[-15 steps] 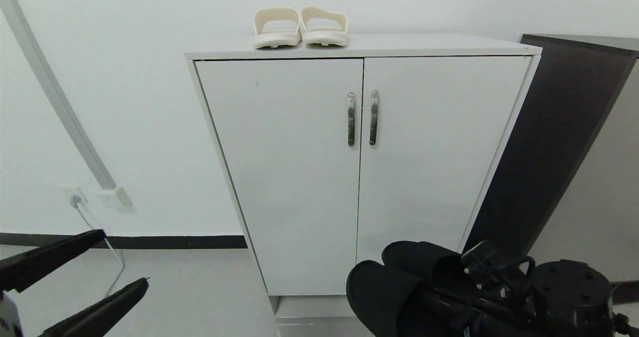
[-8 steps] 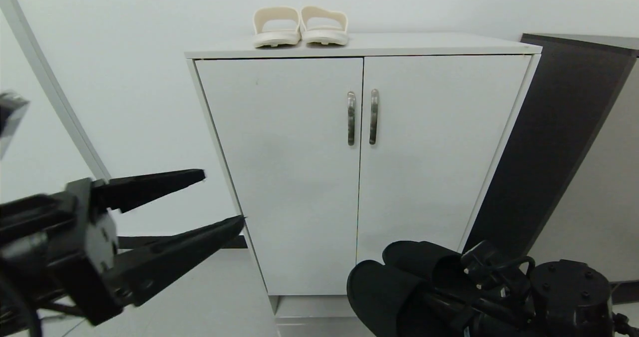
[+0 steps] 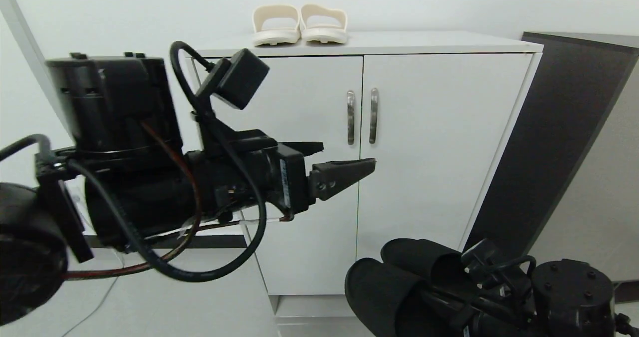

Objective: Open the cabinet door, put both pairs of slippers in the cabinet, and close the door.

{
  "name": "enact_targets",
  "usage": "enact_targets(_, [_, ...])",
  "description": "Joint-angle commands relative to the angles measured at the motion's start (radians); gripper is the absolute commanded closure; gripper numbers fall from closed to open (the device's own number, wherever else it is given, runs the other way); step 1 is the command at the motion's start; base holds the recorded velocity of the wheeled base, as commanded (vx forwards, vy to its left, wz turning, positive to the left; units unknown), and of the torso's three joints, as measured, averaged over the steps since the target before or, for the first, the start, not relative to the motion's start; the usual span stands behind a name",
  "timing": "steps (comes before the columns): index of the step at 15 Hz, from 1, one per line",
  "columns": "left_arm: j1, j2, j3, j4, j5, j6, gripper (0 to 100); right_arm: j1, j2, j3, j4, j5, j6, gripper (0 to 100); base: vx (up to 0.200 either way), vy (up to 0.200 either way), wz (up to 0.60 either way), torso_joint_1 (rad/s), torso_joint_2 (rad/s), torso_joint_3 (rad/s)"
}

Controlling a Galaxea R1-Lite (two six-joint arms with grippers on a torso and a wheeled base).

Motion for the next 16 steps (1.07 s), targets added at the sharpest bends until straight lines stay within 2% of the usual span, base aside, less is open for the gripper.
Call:
enact_targets(1, [-0.024, 0.164, -0.126, -0.002, -0.007, 0.001, 0, 0.000, 0.002, 0.005, 0.000, 0.001, 0.000, 100, 0.000, 0.000, 0.00, 0.000, 0.00, 0.000])
enact_targets(5, [-0.019, 0.269, -0.244, 0.003, -0.101, -0.003, 0, 0.001, -0.006, 0.011, -0.001, -0.001, -0.001, 100, 0.000, 0.000, 0.00, 0.000, 0.00, 0.000])
enact_targets(6, [-0.019, 0.328, -0.313, 0.003, -0.110, -0.012, 0, 0.001, -0.008, 0.012, -0.003, -0.001, -0.001, 100, 0.000, 0.000, 0.00, 0.000, 0.00, 0.000])
enact_targets(7, [-0.019, 0.354, -0.356, 0.003, -0.121, -0.045, 0, 0.001, -0.008, 0.014, -0.005, -0.001, -0.001, 100, 0.000, 0.000, 0.00, 0.000, 0.00, 0.000])
enact_targets(9, [-0.019, 0.389, -0.434, -0.002, -0.187, -0.157, 0, 0.001, -0.005, 0.020, -0.021, 0.001, 0.000, 100, 0.000, 0.000, 0.00, 0.000, 0.00, 0.000])
enact_targets(10, [-0.013, 0.395, -0.459, -0.001, -0.204, -0.193, 0, 0.001, -0.003, 0.020, -0.026, 0.001, -0.001, 100, 0.000, 0.000, 0.00, 0.000, 0.00, 0.000])
enact_targets(13, [0.016, 0.418, -0.488, 0.004, -0.200, -0.196, 0, 0.001, -0.002, 0.022, -0.028, 0.001, 0.000, 100, 0.000, 0.000, 0.00, 0.000, 0.00, 0.000])
enact_targets(16, [0.040, 0.414, -0.488, 0.003, -0.162, -0.190, 0, 0.001, -0.002, 0.022, -0.028, 0.001, -0.001, 100, 0.000, 0.000, 0.00, 0.000, 0.00, 0.000])
